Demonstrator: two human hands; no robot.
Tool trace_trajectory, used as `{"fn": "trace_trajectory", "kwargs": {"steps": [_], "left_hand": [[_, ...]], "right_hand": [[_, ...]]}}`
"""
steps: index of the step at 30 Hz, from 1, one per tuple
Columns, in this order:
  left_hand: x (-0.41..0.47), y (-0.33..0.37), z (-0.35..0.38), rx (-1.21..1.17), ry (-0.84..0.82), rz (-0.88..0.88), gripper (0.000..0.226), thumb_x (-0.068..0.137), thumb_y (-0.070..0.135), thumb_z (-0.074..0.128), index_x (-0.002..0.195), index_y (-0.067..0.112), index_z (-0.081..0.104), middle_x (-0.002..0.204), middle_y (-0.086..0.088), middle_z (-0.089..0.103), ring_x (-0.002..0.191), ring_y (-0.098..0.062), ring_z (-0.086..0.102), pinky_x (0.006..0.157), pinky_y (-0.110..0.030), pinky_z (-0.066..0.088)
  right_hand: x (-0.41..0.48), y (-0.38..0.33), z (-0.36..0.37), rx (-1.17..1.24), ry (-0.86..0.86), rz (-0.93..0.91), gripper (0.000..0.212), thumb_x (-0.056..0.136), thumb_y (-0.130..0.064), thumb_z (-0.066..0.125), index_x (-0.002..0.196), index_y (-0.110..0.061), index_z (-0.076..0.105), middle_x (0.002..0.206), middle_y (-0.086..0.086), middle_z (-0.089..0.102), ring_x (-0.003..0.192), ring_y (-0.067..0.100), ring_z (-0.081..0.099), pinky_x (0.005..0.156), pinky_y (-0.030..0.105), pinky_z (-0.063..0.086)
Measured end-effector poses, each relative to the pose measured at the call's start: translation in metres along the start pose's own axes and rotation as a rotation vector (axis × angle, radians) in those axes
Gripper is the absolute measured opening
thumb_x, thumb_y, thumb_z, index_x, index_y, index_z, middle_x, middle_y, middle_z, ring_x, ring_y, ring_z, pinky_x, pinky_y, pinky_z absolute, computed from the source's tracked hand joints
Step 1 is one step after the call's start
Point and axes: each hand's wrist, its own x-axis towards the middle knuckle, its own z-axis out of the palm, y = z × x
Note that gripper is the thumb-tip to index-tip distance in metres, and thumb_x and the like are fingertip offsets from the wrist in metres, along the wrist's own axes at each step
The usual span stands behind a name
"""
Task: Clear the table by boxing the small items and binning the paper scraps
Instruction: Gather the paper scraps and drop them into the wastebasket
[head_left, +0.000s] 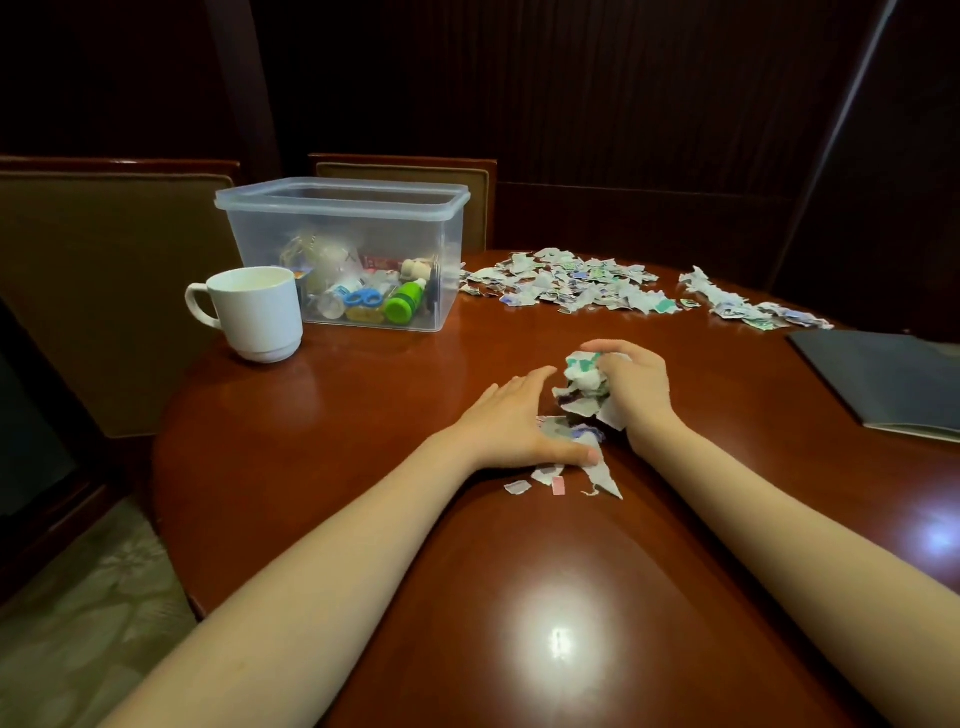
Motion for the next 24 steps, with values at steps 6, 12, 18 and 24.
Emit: {"fn": "trace_trajectory", "kwargs": {"steps": [6, 12, 18, 24], "left_hand": [[-0.002, 0.000, 0.000, -0.233, 0.009, 0.016, 0.083, 0.084, 0.036, 0.067, 0.148, 0.023, 0.016, 0.144, -0.003, 0.040, 0.120, -0.010, 0.045, 0.092, -0.020, 0.036], [-0.016, -0.006, -0.025, -0.159, -0.347, 0.002, 0.119, 0.073, 0.032, 0.078, 0.146, 0.039, -0.016, 0.159, 0.003, 0.003, 0.145, -0.018, 0.012, 0.112, -0.030, 0.023], [-0.017, -0.015, -0.030, 0.025, -0.309, -0.038, 0.125, 0.061, 0.050, 0.078, 0.147, 0.039, -0.013, 0.159, 0.004, -0.004, 0.147, -0.025, -0.003, 0.119, -0.046, 0.004], [-0.016, -0.008, -0.018, -0.052, -0.196, -0.004, 0.105, 0.075, 0.045, 0.072, 0.149, 0.034, 0.000, 0.158, 0.004, 0.010, 0.146, -0.020, 0.009, 0.120, -0.042, 0.007]], "right_hand": [[-0.004, 0.000, -0.002, -0.249, -0.024, -0.090, 0.034, 0.087, 0.003, 0.037, 0.080, -0.013, 0.066, 0.093, 0.004, 0.059, 0.085, 0.014, 0.056, 0.079, 0.037, 0.054], [-0.002, 0.001, -0.006, -0.398, -0.015, -0.167, 0.028, 0.087, -0.003, 0.040, 0.077, -0.014, 0.064, 0.080, 0.005, 0.062, 0.062, 0.011, 0.050, 0.052, 0.021, 0.038], [-0.003, 0.002, -0.012, -0.602, -0.062, -0.179, 0.019, 0.087, -0.018, 0.048, 0.076, -0.015, 0.064, 0.073, 0.005, 0.062, 0.059, 0.014, 0.050, 0.050, 0.018, 0.037], [-0.010, -0.002, -0.005, -0.807, -0.134, -0.236, 0.030, 0.089, -0.028, 0.050, 0.088, -0.007, 0.071, 0.076, 0.011, 0.067, 0.060, 0.018, 0.056, 0.049, 0.017, 0.034]]}}
